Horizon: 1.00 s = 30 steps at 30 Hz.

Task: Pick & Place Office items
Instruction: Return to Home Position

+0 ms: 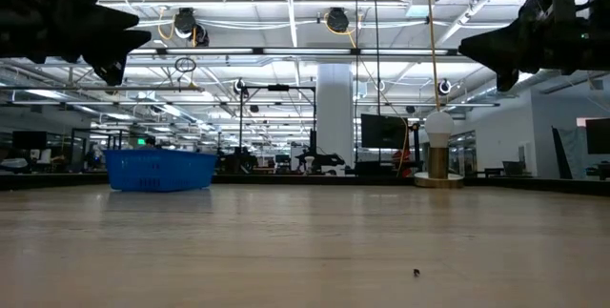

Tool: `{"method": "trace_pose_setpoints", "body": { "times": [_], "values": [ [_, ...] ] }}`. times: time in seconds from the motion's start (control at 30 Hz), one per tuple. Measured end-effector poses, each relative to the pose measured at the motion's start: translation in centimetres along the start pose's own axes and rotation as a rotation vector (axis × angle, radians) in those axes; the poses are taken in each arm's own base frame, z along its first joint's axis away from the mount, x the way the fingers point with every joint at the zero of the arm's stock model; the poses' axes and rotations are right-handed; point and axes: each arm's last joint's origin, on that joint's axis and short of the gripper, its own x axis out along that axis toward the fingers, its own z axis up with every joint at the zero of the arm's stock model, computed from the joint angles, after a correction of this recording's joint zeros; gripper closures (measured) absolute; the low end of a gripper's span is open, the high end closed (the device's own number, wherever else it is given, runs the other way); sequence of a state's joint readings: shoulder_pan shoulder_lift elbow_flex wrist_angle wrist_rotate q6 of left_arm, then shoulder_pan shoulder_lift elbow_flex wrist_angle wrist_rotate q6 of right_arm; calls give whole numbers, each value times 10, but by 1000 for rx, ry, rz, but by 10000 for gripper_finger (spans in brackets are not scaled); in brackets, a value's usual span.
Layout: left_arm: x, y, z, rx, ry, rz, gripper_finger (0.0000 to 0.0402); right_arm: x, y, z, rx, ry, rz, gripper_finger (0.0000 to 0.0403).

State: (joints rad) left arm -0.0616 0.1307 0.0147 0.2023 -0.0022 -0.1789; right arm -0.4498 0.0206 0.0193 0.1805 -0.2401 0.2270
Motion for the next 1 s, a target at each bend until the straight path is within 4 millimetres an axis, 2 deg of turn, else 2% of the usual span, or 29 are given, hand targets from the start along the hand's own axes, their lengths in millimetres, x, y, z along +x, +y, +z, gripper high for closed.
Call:
{"method": "trace_pose_setpoints", "body": {
  "times": [0.17,0.5,0.6,0.83,1.0],
  "values": [
    [0,0,-1,-115,5,7,270,0,0,0,31,-5,-1,348],
    [0,2,0,-201,-11,53,270,0,0,-1,50,6,-3,348],
    [0,2,0,-141,-9,53,270,0,0,-1,49,6,-3,349],
    [0,2,0,138,-2,52,270,0,0,-1,43,6,-3,348],
    [0,2,0,193,0,52,270,0,0,-1,43,6,-4,349]
  ]
}}
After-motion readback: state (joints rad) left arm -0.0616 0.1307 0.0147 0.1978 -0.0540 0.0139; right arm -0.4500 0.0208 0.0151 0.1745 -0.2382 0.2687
